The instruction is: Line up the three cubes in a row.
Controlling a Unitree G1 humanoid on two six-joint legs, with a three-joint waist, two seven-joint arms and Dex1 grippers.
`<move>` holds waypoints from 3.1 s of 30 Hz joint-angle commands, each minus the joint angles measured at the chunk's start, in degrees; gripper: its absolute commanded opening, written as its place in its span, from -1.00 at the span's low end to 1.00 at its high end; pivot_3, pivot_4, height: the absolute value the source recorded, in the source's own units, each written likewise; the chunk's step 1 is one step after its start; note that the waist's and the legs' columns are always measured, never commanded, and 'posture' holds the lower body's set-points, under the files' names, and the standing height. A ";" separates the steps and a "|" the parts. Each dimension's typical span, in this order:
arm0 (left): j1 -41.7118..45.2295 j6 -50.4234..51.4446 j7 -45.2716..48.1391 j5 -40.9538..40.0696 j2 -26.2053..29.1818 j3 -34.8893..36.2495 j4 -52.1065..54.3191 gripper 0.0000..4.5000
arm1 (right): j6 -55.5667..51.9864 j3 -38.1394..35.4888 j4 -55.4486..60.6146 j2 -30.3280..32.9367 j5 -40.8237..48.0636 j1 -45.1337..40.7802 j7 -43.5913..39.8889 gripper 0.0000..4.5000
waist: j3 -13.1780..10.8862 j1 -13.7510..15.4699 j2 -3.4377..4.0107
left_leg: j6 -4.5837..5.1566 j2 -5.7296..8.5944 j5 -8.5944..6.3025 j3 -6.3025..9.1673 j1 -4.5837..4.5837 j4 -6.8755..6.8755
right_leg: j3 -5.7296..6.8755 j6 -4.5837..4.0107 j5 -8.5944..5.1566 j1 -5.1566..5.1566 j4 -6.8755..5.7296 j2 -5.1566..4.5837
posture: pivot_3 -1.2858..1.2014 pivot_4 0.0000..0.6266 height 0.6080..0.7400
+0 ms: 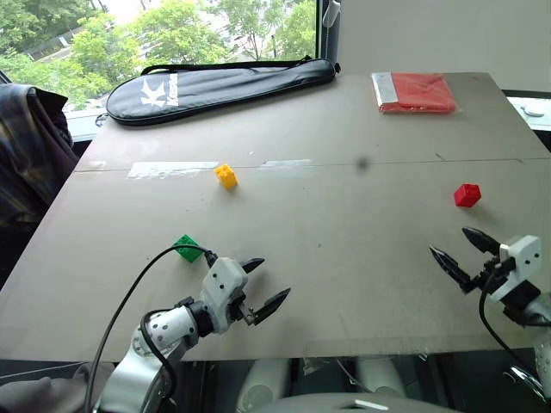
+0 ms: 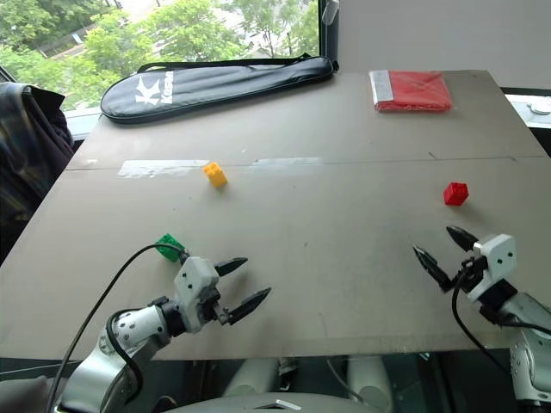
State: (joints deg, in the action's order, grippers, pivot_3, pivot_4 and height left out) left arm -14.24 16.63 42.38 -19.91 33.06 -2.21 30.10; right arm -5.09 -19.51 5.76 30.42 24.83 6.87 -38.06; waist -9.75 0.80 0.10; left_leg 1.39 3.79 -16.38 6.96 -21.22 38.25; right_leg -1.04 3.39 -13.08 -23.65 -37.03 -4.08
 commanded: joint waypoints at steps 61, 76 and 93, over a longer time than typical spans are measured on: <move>16.16 13.19 9.04 -13.10 14.81 6.51 9.80 1.00 | 1.33 17.47 -26.42 13.51 -8.89 -36.67 -33.25 -0.07 | -0.07 -1.45 -0.02 | -0.27 -0.03 0.18 -0.19 -0.54 0.07 | -0.08 -0.10 0.37 -0.59 0.00 0.06 | 0.03 -0.52 0.58; 17.31 12.34 7.94 -11.26 13.50 4.58 9.46 1.00 | 9.23 38.75 -52.04 14.16 -32.70 -66.89 -46.45 -0.07 | -0.12 -1.72 -0.05 | -0.31 -0.05 0.21 -0.36 -0.77 0.07 | -0.20 -0.13 0.48 -0.92 0.00 0.12 | 0.03 -0.52 0.58; 13.04 12.50 3.39 -11.10 12.98 5.11 13.10 1.00 | 14.17 44.53 -68.14 7.15 -43.46 -78.21 -48.70 -0.07 | -0.13 -1.82 -0.05 | -0.33 -0.04 0.21 -0.38 -0.77 0.04 | -0.25 -0.14 0.49 -1.00 -0.06 0.12 | 0.03 -0.52 0.58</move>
State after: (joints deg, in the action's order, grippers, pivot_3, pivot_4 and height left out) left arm -0.97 29.62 46.12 -31.01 46.15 1.90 41.03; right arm 8.06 24.98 -62.17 37.56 -17.88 -69.25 -86.58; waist -9.87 -1.02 0.05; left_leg 1.06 3.75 -16.17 6.59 -21.99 38.29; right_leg -1.28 3.26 -12.59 -24.66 -37.09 -3.96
